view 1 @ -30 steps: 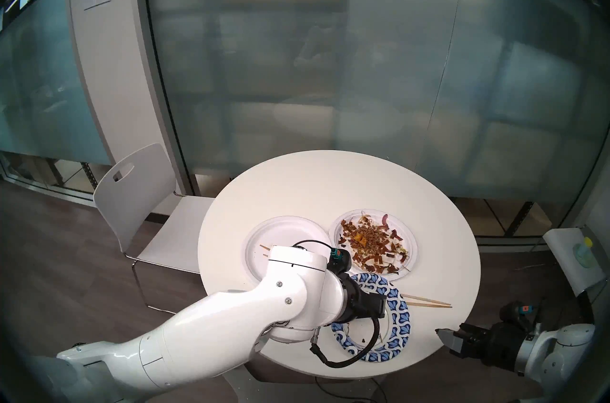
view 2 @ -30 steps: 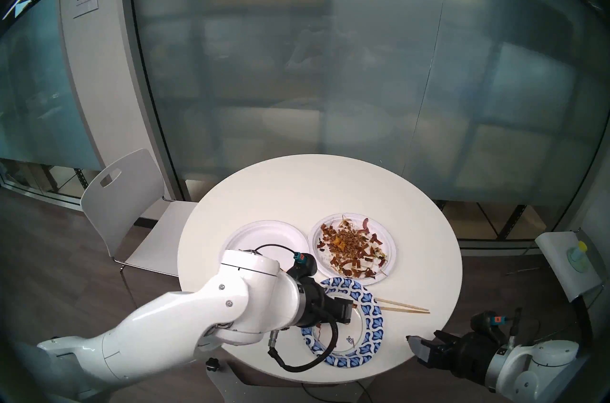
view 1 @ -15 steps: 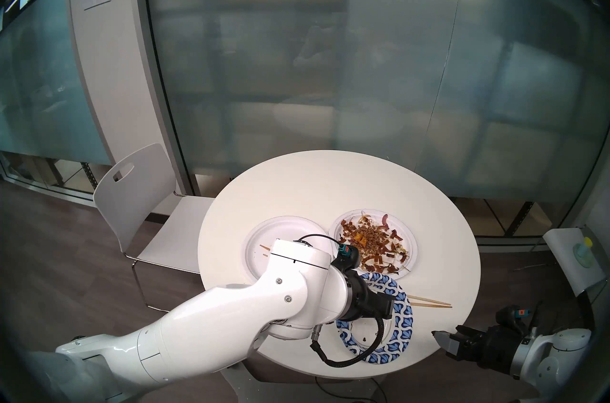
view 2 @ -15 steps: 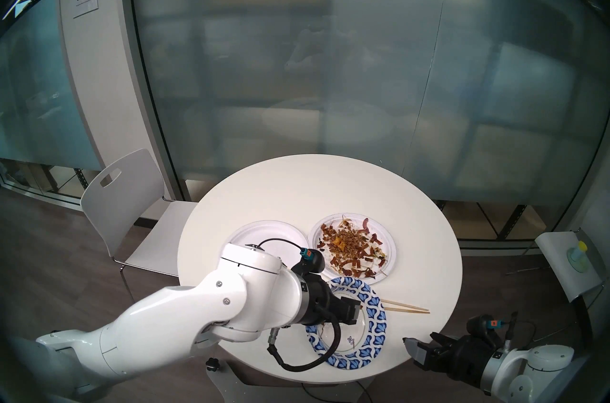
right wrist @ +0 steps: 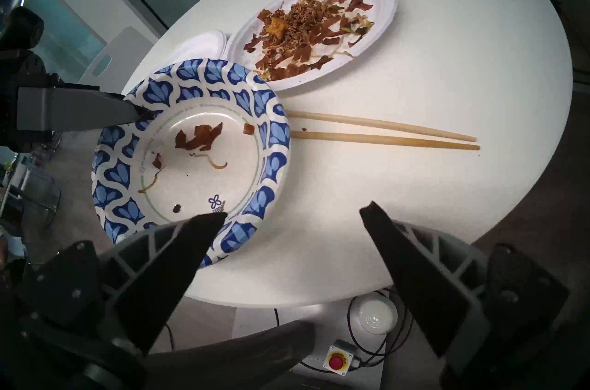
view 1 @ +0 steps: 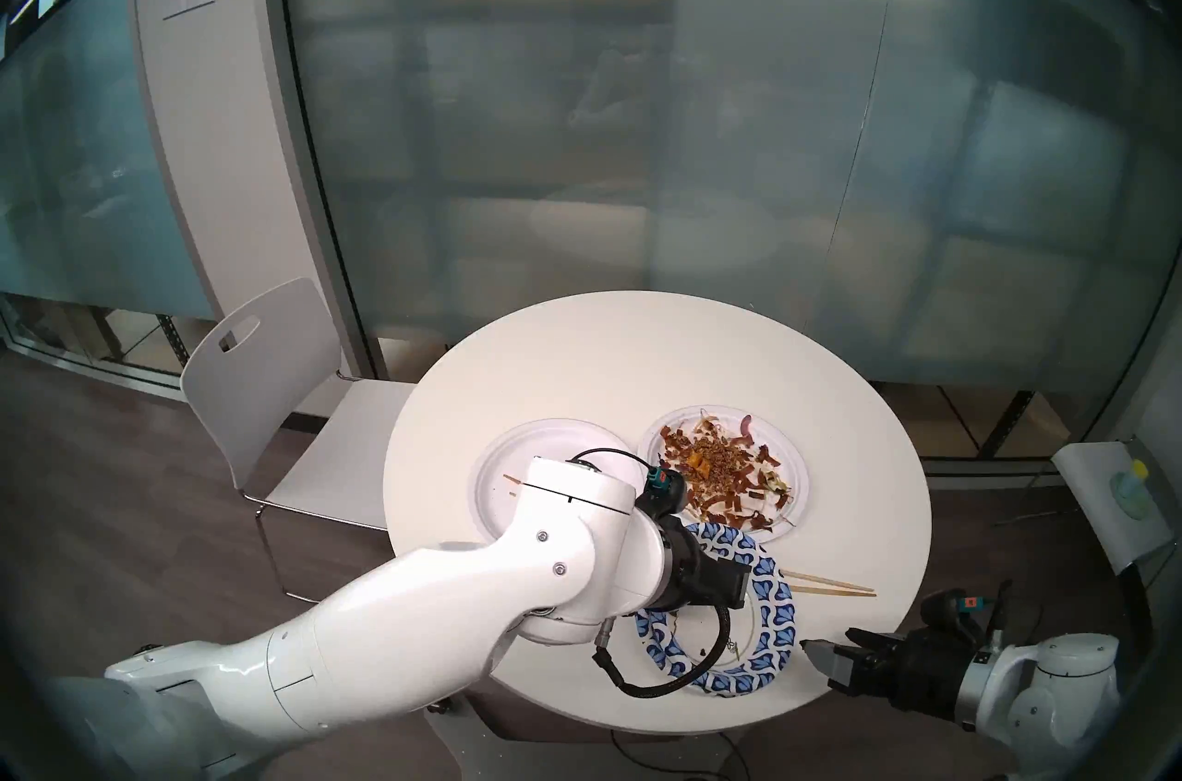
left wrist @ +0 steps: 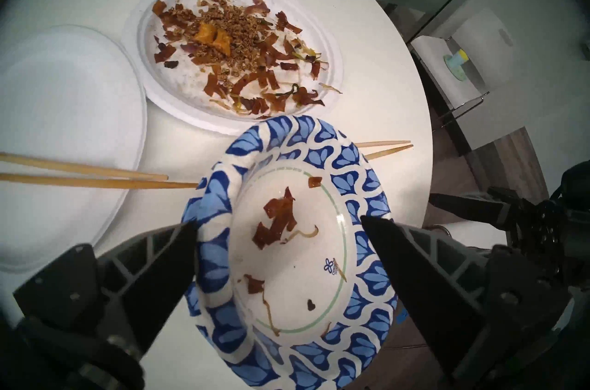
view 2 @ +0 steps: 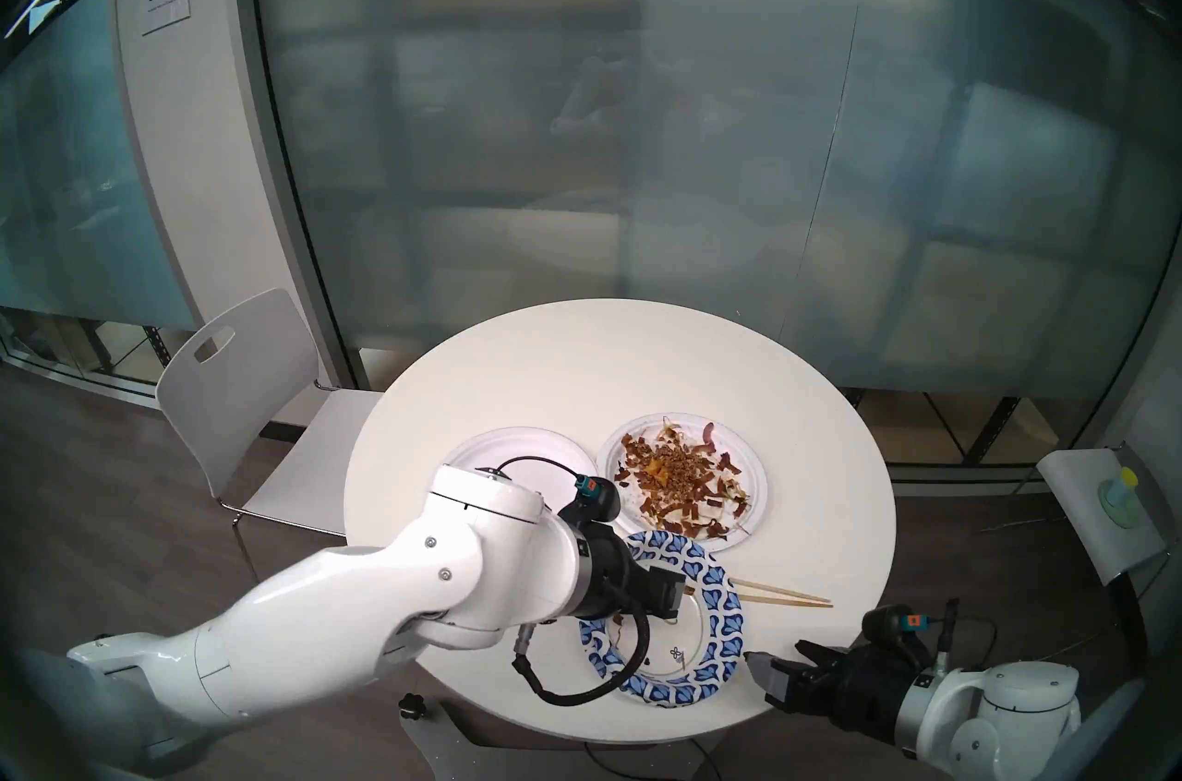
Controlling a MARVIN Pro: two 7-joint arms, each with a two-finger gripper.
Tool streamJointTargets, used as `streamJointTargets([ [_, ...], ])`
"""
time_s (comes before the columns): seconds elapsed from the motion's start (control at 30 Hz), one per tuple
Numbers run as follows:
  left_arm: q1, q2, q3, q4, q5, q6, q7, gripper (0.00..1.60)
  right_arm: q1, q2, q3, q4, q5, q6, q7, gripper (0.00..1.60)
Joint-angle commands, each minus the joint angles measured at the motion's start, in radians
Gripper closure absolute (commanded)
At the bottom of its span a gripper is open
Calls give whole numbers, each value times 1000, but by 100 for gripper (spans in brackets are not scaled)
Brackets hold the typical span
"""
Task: Stack the plates into one stack
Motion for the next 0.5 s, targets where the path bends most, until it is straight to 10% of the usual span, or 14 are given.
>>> streamJointTargets([
  [0.0, 4, 6, -4, -7, 4, -12, 46, 0, 115, 58, -53, 27, 27, 6, -30, 0],
  [0.47, 5, 26, -10, -25, -1, -21, 54, 0, 265, 80, -167, 110, 52, 56, -63, 0],
])
